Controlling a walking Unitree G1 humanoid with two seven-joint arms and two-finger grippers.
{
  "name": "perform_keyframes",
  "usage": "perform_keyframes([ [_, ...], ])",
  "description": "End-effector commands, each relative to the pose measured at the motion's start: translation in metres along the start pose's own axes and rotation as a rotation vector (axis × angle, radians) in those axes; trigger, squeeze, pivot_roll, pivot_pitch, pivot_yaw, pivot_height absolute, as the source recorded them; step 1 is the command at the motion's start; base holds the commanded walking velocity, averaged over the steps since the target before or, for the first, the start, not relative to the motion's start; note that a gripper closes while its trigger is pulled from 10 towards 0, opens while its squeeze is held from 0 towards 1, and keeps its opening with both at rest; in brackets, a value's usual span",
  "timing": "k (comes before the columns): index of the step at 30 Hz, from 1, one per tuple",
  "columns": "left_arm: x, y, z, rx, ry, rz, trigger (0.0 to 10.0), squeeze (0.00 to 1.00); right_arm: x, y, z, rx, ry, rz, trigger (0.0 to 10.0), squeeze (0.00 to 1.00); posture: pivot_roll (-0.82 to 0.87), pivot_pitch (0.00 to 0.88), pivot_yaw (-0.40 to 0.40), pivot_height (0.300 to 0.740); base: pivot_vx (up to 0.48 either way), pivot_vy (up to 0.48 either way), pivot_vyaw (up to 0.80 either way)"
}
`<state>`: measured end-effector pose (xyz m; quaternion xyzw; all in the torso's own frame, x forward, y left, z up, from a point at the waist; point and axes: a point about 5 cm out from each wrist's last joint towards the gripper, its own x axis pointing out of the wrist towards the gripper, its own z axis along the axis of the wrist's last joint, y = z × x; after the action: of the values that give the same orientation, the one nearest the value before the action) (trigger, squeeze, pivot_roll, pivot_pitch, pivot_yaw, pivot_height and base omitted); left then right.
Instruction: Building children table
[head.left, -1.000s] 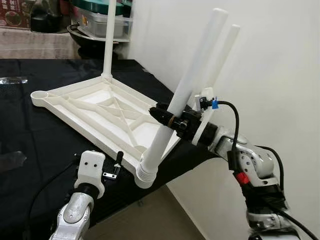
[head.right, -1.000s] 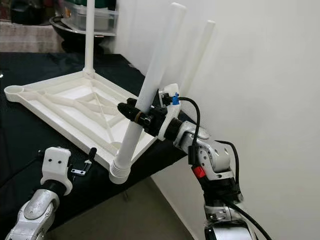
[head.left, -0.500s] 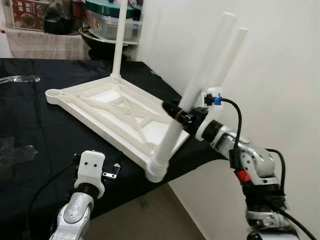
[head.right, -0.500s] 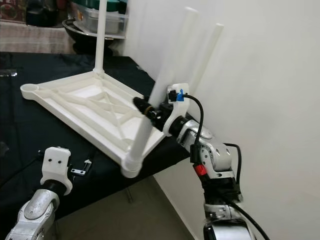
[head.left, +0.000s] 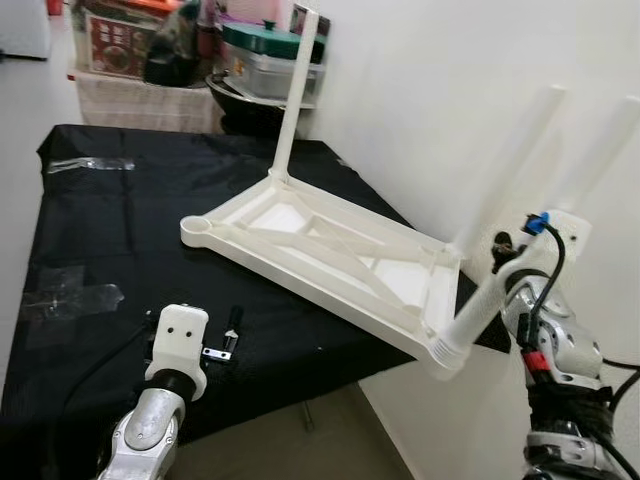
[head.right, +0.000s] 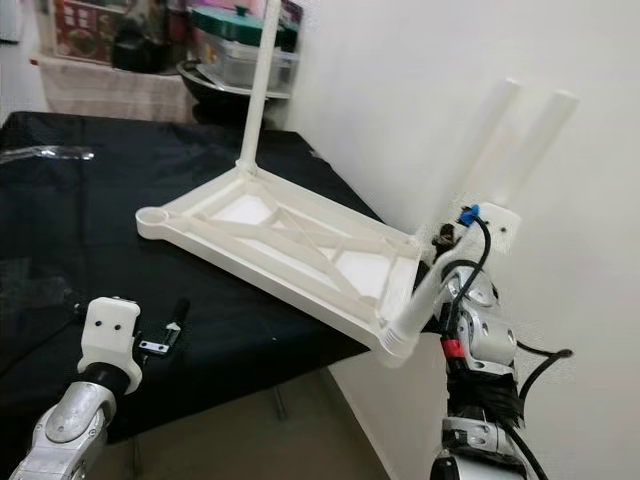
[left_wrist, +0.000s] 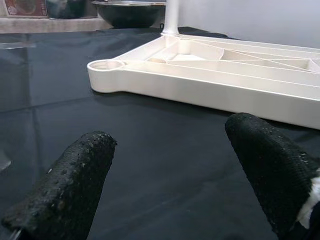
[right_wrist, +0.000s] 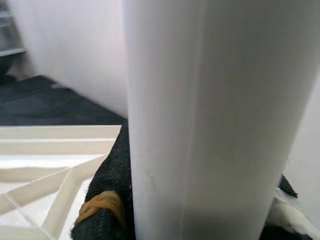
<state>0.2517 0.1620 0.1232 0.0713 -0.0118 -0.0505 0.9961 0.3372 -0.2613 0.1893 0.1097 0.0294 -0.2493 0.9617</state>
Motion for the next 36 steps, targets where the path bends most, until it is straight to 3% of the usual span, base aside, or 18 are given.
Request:
perform_keyframes([
  [1,0.000,-0.005,-0.002,0.004,0.013,-0.012,10.0,0.00,0.000,-0.020,-0.025,-0.036,0.087,-0.115,0.0,0.00,0.13,0.000,-0.223,0.740,0.000,0.000,0.00],
  [5,0.000,-0.005,-0.002,0.007,0.013,-0.010,10.0,0.00,0.001,-0.003,-0.022,-0.032,0.068,-0.055,0.0,0.00,0.13,0.000,-0.229,0.740,0.000,0.000,0.00],
  [6,0.000,-0.005,-0.002,0.008,0.014,-0.009,10.0,0.00,0.002,0.006,-0.016,-0.025,0.037,-0.013,10.0,0.00,0.13,0.000,-0.230,0.740,0.000,0.000,0.00],
  [10,-0.001,-0.005,-0.002,0.008,0.015,-0.008,10.0,0.00,0.002,0.019,-0.005,-0.018,-0.015,0.067,10.0,0.00,0.13,0.000,-0.231,0.740,0.000,0.000,0.00],
  [13,-0.001,-0.005,-0.002,0.007,0.017,-0.010,10.0,0.00,-0.002,0.034,0.004,0.005,-0.061,0.172,10.0,0.00,0.13,0.000,-0.229,0.740,0.000,0.000,0.00],
  [14,-0.001,-0.005,-0.002,0.007,0.017,-0.012,10.0,0.00,-0.006,0.044,0.008,0.034,-0.072,0.265,10.0,0.00,0.13,0.000,-0.227,0.740,0.000,0.000,0.00],
  [18,-0.001,-0.005,-0.002,0.007,0.018,-0.013,10.0,0.00,-0.011,0.052,0.013,0.057,-0.095,0.342,10.0,0.00,0.13,0.000,-0.226,0.740,0.000,0.000,0.00],
  [19,-0.001,-0.005,-0.002,0.006,0.018,-0.014,10.0,0.00,-0.016,0.059,0.017,0.073,-0.110,0.416,10.0,1.00,0.13,0.000,-0.227,0.740,0.000,0.000,0.00],
  [21,-0.001,-0.005,-0.002,0.006,0.018,-0.014,10.0,0.00,-0.018,0.062,0.017,0.079,-0.104,0.456,10.0,1.00,0.13,0.000,-0.227,0.740,0.000,0.000,0.00],
  [23,0.000,-0.005,-0.002,0.006,0.017,-0.013,10.0,0.00,-0.024,0.072,0.019,0.110,-0.095,0.583,10.0,1.00,0.13,0.000,-0.227,0.740,0.000,0.000,0.00],
  [24,0.000,-0.005,-0.002,0.007,0.017,-0.013,10.0,0.00,-0.030,0.078,0.023,0.147,-0.094,0.700,10.0,0.00,0.13,0.000,-0.226,0.740,0.000,0.000,0.00],
  [26,0.000,-0.005,-0.002,0.007,0.016,-0.013,10.0,0.00,-0.038,0.084,0.028,0.186,-0.098,0.822,10.0,0.00,0.13,0.000,-0.226,0.740,0.000,0.000,0.00],
  [28,0.000,-0.005,-0.002,0.007,0.016,-0.013,10.0,0.00,-0.040,0.085,0.029,0.193,-0.100,0.846,10.0,0.00,0.13,0.000,-0.226,0.740,0.000,0.000,0.00],
  [30,0.000,-0.005,-0.002,0.007,0.015,-0.013,10.0,0.00,-0.056,0.092,0.034,0.193,-0.100,1.040,10.0,0.00,0.13,0.000,-0.225,0.740,0.000,0.000,0.00],
  [31,0.000,-0.005,-0.002,0.006,0.015,-0.015,10.0,0.00,-0.067,0.095,0.035,0.158,-0.087,1.165,10.0,0.00,0.13,0.000,-0.225,0.740,0.000,0.000,0.00],
  [32,0.000,-0.005,-0.002,0.006,0.015,-0.015,10.0,0.00,-0.067,0.095,0.035,0.158,-0.087,1.165,10.0,0.00,0.13,0.000,-0.225,0.740,0.000,0.000,0.00],
  [33,0.000,-0.005,-0.002,0.006,0.015,-0.016,10.0,0.00,-0.077,0.097,0.034,0.115,-0.069,1.270,10.0,0.00,0.13,0.000,-0.228,0.740,0.000,0.000,0.00],
  [36,0.001,-0.005,-0.002,0.007,0.014,-0.016,10.0,0.00,-0.084,0.098,0.031,0.078,-0.051,1.349,10.0,0.00,0.13,0.000,-0.228,0.740,0.000,0.000,0.00],
])
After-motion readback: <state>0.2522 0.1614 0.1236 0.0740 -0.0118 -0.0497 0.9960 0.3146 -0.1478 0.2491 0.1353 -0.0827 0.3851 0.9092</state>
